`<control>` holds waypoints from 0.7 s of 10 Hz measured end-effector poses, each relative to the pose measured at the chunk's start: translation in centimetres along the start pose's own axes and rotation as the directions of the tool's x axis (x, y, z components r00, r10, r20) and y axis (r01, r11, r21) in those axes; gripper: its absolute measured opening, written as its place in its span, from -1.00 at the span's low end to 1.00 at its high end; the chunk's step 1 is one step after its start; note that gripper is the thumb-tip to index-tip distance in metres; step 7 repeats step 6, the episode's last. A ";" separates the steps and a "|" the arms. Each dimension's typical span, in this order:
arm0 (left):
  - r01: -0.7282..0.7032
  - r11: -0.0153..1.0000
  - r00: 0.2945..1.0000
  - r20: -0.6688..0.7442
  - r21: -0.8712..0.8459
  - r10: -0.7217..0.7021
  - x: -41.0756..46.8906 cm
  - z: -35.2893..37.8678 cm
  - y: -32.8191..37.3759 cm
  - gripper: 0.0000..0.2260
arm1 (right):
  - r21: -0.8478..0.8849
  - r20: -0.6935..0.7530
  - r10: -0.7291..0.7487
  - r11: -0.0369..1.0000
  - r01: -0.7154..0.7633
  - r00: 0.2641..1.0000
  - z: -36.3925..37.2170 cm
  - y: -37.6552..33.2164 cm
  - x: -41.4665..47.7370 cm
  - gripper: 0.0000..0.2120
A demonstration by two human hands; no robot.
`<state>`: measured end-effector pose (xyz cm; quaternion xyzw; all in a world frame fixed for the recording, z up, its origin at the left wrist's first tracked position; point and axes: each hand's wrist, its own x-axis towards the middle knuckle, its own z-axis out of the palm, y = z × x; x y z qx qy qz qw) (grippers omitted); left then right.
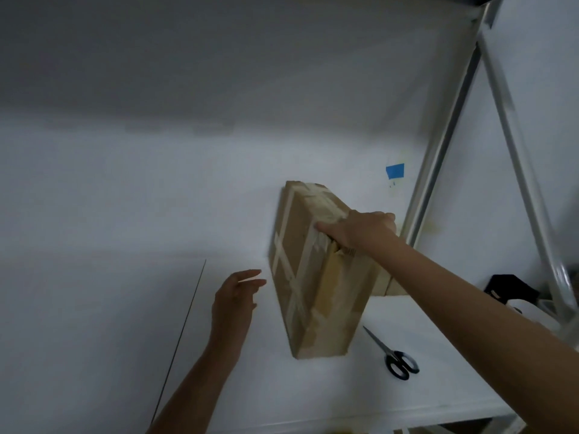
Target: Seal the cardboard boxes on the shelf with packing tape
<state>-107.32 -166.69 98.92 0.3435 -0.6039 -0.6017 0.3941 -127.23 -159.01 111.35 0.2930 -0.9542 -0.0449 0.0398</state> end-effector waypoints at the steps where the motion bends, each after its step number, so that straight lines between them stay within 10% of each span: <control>1: 0.002 0.999 1.000 -0.024 -0.038 -0.003 0.0 0.3 -0.4 -0.81 | -0.027 0.001 0.027 0.999 -0.026 1.000 -0.1 -0.9 0.2 -0.07; 7: -0.041 0.988 0.989 -0.146 -0.149 0.019 -0.1 -1.9 -1.0 -0.77 | 0.040 -0.150 0.039 0.999 -0.034 0.988 -0.6 -2.5 1.0 -0.15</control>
